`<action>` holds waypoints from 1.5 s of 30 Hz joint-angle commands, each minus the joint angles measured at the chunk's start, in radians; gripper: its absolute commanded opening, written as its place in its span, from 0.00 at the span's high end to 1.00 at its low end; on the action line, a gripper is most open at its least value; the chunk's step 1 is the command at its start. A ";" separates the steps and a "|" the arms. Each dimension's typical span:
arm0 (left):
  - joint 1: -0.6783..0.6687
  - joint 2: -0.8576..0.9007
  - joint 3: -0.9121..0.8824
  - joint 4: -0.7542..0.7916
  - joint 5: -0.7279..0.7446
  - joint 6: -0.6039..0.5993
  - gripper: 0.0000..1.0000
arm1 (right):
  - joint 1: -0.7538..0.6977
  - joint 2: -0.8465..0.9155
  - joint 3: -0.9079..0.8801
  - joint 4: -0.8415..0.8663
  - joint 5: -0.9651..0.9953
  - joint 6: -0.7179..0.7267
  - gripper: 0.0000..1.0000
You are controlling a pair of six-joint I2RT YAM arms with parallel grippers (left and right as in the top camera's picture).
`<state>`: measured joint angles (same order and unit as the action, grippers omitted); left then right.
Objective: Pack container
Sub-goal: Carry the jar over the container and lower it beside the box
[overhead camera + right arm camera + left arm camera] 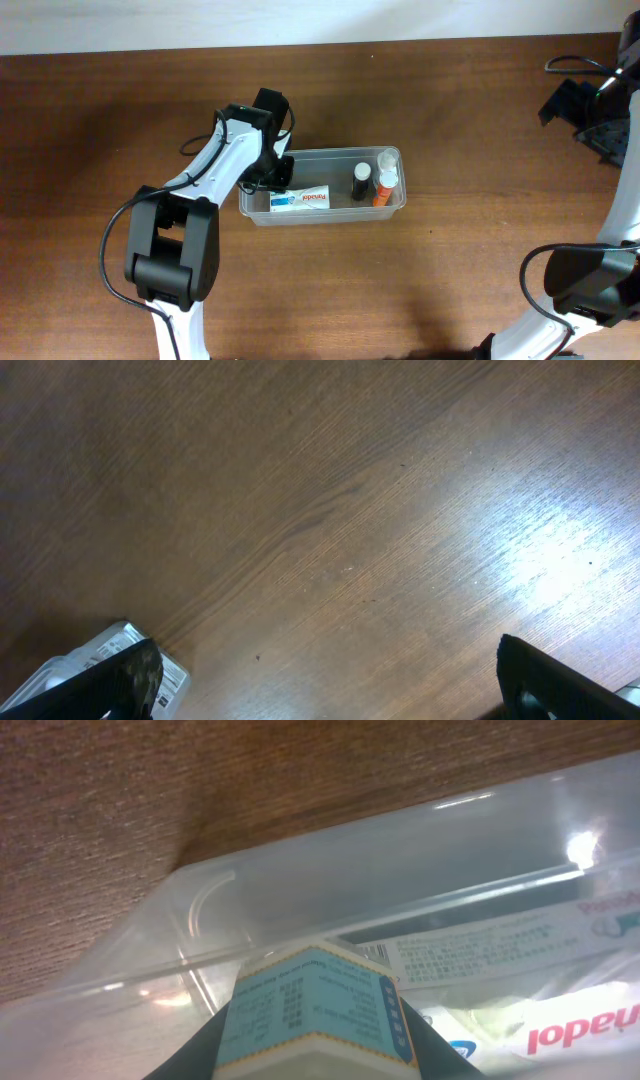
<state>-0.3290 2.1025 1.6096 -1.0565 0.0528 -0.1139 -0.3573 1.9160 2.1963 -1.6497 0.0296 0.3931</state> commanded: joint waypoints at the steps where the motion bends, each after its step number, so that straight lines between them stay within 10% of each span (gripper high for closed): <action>1: 0.002 -0.003 -0.006 -0.006 -0.008 -0.006 0.79 | 0.003 -0.006 0.012 0.000 0.009 0.005 0.02; 45: 0.003 -0.003 -0.006 0.035 -0.016 -0.006 0.53 | 0.003 -0.006 0.012 0.000 0.009 0.005 0.02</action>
<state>-0.3290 2.1025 1.6096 -1.0233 0.0479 -0.1177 -0.3573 1.9160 2.1963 -1.6497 0.0296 0.3923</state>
